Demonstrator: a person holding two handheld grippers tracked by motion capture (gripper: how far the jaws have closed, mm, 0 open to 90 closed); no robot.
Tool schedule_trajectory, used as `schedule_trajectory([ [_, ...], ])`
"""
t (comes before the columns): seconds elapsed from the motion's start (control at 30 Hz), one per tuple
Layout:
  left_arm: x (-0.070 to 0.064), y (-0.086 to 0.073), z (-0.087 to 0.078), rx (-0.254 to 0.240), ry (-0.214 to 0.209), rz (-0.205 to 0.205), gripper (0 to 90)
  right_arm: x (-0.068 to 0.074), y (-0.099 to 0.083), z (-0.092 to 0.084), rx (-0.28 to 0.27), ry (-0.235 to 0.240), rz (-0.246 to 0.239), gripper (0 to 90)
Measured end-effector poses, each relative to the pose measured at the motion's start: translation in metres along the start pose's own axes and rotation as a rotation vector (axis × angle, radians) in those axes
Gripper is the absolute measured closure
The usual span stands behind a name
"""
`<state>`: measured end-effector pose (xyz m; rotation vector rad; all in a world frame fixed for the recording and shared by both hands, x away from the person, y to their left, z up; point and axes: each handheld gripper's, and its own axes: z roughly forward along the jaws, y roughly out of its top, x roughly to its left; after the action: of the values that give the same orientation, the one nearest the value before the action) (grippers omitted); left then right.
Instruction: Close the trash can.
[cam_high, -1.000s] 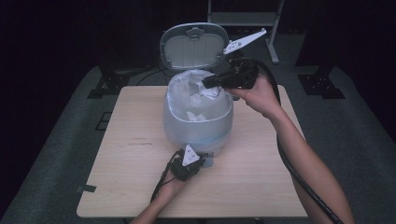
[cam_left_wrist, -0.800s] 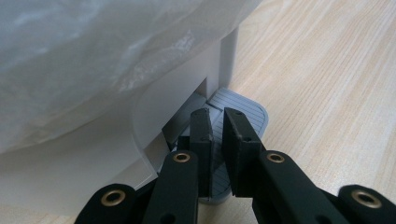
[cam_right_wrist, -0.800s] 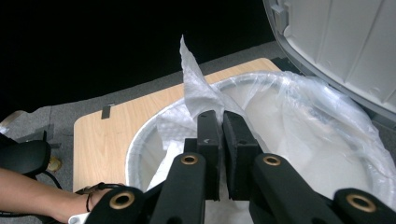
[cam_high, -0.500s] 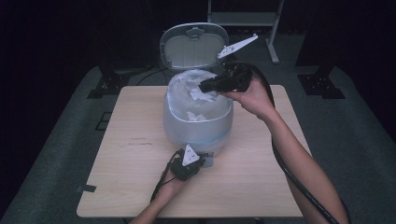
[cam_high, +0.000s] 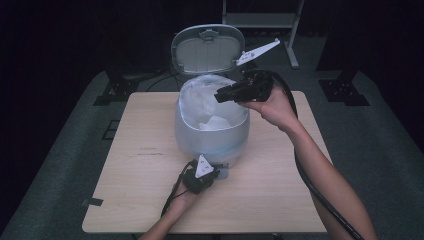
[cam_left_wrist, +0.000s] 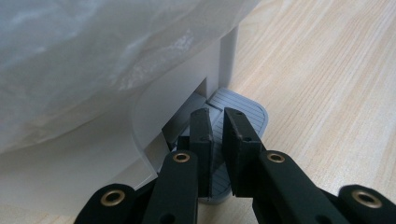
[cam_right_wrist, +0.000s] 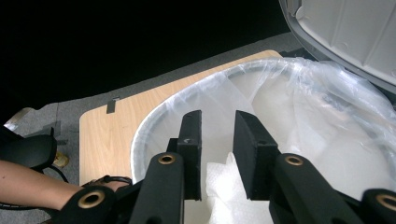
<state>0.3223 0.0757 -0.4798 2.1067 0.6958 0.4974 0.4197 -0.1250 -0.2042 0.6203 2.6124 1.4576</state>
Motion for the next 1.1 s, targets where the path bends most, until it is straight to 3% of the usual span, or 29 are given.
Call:
schedule_trajectory([
  [0.67, 0.001, 0.000, 0.000, -0.002, -0.001, -0.006, 81.1, 0.002, -0.017, -0.029, -0.016, -0.017, 0.002, 60.1],
  [1.1, 0.000, 0.000, 0.000, -0.004, 0.002, -0.003, 80.6, 0.000, -0.036, -0.047, -0.029, -0.039, 0.032, 54.0],
])
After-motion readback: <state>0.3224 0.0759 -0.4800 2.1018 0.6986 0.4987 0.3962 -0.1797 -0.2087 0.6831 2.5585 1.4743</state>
